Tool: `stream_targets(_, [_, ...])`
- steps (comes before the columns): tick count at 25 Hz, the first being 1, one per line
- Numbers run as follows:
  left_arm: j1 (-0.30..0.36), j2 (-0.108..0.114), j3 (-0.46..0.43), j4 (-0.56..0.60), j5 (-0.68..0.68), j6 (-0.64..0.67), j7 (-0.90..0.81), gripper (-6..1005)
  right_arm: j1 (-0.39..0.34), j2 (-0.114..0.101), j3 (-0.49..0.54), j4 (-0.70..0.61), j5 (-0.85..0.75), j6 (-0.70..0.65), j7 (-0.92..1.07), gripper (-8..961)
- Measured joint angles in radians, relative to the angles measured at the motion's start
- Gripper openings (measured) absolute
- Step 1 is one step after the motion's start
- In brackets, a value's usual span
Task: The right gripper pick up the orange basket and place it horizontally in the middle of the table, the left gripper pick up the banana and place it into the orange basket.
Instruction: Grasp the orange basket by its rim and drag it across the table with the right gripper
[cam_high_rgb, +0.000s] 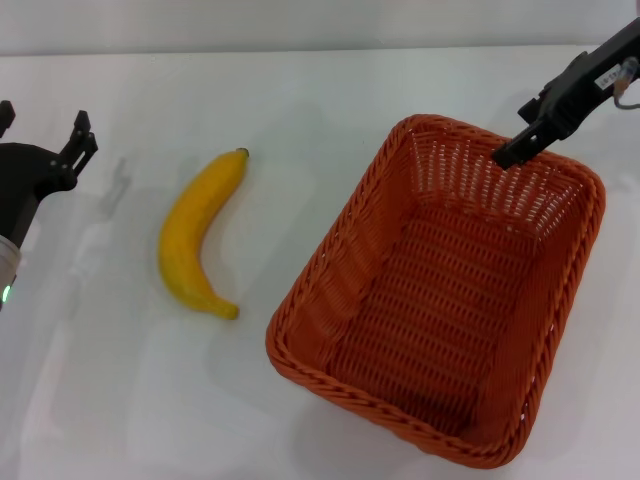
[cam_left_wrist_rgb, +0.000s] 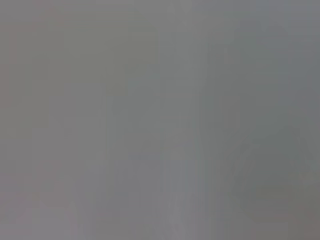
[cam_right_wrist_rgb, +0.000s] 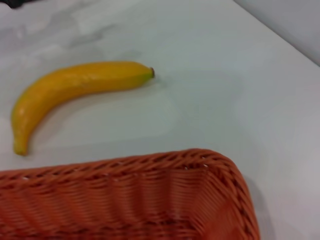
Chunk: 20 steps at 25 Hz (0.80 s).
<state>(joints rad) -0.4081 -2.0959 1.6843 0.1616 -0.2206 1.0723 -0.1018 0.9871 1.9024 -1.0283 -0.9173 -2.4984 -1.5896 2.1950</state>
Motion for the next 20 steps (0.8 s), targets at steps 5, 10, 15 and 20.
stream_targets(5, [0.000,0.000,0.000,0.000,0.000,0.000,0.001,867,0.002,0.009,-0.025,0.000,-0.035,0.040,0.000,785])
stream_targets(10, [0.000,0.001,0.000,-0.004,0.000,0.000,0.002,867,0.002,0.013,-0.046,0.009,-0.037,0.073,0.000,780])
stream_targets(15, [0.001,0.001,0.000,-0.005,0.000,0.000,0.003,867,-0.005,0.028,-0.075,0.012,-0.048,0.085,0.000,775])
stream_targets(20, [0.000,0.001,0.000,-0.007,0.000,0.000,0.001,867,-0.015,0.041,-0.087,0.023,-0.051,0.087,0.000,770])
